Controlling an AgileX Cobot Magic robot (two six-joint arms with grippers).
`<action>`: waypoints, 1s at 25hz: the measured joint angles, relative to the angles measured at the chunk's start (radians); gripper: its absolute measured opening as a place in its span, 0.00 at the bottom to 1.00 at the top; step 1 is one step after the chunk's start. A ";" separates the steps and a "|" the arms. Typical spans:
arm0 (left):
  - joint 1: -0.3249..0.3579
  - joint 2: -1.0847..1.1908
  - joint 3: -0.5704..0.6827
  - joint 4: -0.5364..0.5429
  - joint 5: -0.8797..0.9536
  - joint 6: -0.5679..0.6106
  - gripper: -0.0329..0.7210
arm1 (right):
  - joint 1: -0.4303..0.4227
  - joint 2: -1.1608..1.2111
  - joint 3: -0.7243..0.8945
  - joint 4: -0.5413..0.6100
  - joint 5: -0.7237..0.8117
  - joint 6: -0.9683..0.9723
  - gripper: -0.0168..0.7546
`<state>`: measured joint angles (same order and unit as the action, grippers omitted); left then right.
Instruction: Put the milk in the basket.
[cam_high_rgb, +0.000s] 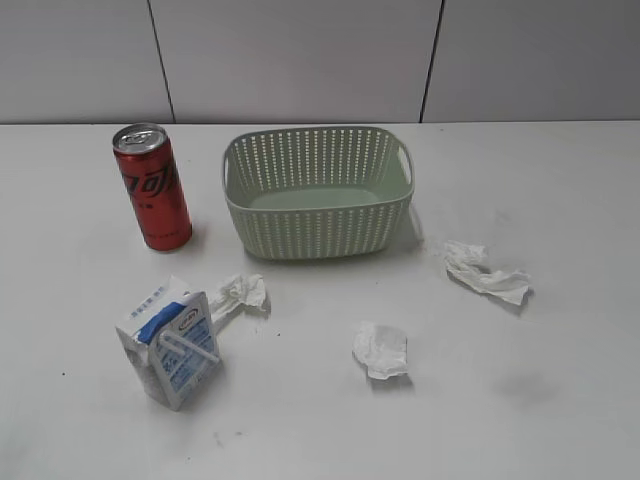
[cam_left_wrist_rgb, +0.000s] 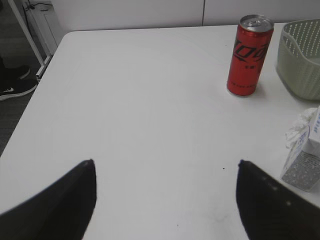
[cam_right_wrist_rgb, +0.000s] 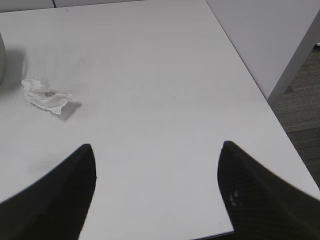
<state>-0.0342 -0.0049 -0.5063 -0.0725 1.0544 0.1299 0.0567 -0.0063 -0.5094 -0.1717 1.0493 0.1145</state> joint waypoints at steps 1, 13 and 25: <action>0.000 0.000 0.000 0.000 0.000 0.002 0.91 | 0.000 0.000 0.000 0.000 0.000 0.000 0.78; 0.000 0.010 0.000 -0.001 0.000 0.002 0.89 | 0.000 0.000 0.000 0.000 0.000 0.000 0.78; -0.029 0.525 -0.097 -0.176 -0.207 0.043 0.86 | 0.000 0.000 0.000 0.000 0.000 0.000 0.78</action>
<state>-0.0634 0.5205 -0.6029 -0.2483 0.8477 0.1728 0.0567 -0.0063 -0.5094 -0.1717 1.0493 0.1145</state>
